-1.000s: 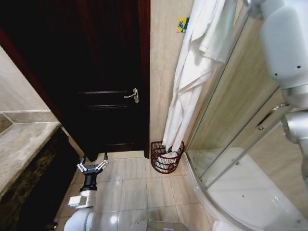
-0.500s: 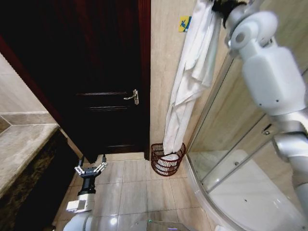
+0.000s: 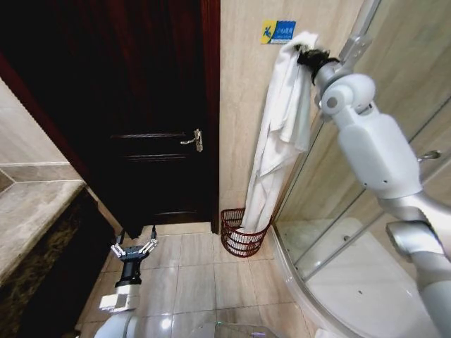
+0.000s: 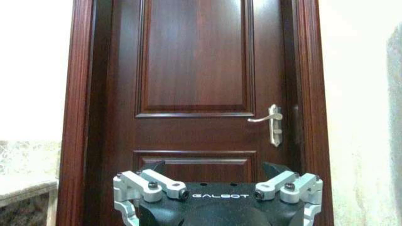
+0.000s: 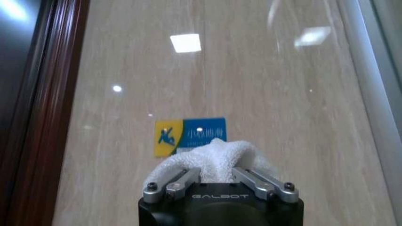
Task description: Discard the used towel into the hamper.
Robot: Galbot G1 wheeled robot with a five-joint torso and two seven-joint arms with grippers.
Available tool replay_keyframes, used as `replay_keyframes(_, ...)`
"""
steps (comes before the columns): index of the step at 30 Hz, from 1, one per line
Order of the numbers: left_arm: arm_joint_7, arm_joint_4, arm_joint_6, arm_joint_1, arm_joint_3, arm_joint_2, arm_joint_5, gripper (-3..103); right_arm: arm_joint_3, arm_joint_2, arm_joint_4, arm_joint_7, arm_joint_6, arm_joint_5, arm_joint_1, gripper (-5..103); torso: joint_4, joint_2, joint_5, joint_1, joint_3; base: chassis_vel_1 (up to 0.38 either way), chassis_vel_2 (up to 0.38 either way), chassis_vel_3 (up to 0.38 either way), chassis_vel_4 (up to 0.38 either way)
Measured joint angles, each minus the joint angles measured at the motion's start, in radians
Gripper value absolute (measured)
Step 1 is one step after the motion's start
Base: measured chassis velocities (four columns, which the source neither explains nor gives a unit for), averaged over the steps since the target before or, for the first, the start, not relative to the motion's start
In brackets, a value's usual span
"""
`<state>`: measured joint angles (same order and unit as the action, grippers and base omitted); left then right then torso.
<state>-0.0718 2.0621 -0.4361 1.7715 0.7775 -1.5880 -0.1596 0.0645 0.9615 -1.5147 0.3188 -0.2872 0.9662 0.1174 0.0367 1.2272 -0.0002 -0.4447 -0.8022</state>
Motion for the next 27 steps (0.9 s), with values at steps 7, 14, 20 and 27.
replay_keyframes(7, -0.001, -0.01, -0.015, -0.001, -0.01, -0.01, 0.012, 100, -0.069, 0.009, -0.052, -0.001, 0.017, -0.038, -0.122, 8, 0.0, -0.037, 0.0002, 0.017, 0.02, 0.0, 0.0, 0.0, 0.0)
replay_keyframes(14, 0.001, -0.036, -0.045, 0.006, -0.019, -0.017, 0.023, 100, -0.118, 0.012, -0.114, 0.003, 0.026, -0.058, -0.251, 8, -0.0003, -0.077, 0.0001, 0.035, 0.042, 0.0, 0.0, 0.0, 0.0)
replay_keyframes(20, 0.003, -0.031, -0.051, 0.013, -0.03, -0.021, 0.033, 100, -0.131, 0.035, -0.105, -0.011, 0.037, -0.094, -0.303, 8, 0.0, -0.113, 0.0001, 0.051, 0.062, 0.0, 0.0, 0.0, 0.0)
replay_keyframes(27, 0.004, -0.026, -0.055, 0.018, -0.041, -0.021, 0.049, 100, -0.141, 0.064, -0.05, -0.039, 0.049, -0.12, -0.325, 8, 0.0, -0.145, 0.0002, 0.065, 0.08, 0.0, 0.0, 0.0, 0.0)
